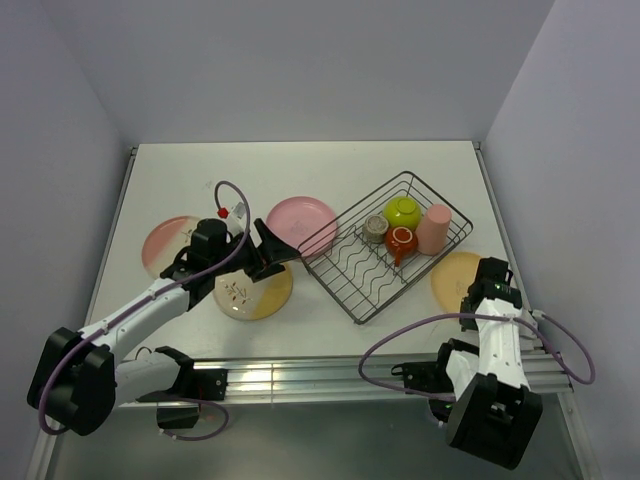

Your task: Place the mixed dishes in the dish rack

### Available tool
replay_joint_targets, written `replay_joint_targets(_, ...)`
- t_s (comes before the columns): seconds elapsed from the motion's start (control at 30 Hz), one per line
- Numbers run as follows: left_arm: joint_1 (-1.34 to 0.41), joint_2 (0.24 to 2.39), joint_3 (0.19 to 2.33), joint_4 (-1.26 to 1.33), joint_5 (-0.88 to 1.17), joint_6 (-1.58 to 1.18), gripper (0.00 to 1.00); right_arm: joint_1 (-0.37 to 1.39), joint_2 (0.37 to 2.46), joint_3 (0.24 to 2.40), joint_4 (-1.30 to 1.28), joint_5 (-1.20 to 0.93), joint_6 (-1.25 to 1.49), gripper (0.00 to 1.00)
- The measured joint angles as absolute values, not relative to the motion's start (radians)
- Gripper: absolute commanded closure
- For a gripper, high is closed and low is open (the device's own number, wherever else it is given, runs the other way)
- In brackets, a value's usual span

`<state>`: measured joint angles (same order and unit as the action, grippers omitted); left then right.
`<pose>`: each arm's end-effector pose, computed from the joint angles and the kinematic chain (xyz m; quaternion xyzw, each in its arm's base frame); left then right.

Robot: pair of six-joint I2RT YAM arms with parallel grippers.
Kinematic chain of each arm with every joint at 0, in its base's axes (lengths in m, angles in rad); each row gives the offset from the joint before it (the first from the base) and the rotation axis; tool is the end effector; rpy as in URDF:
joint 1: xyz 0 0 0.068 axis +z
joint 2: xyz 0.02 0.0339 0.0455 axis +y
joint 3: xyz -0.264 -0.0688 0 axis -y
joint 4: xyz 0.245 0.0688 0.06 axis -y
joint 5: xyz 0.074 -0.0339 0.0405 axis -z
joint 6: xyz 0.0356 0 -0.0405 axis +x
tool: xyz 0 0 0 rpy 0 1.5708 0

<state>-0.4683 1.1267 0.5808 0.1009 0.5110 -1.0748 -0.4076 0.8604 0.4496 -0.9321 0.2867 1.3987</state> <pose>0.2080 -0.1247 0.2307 -0.1156 0.8212 -0.5132 0.2211 0.1070 -0.0571 0.1655 0.7822 0.5961 -0.0713 0.1665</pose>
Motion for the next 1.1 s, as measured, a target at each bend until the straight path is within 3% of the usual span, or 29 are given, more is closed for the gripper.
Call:
replay_joint_targets(0.23, -0.468, 1.127, 0.578, 0.098, 0.51, -1.074, 0.07, -0.335, 0.765, 0.482, -0.994, 0.329, 1.406, 1.0)
replay_joint_targets(0.63, -0.468, 1.131, 0.596, 0.077, 0.503, -1.065, 0.07, -0.266, 0.564, 0.766, -1.278, 0.44, 1.342, 1.0)
replay_joint_targets(1.1, -0.468, 1.163, 0.691, 0.024, 0.513, -1.032, 0.1, -0.264, 0.615, 1.199, -1.345, 0.434, 1.065, 1.0)
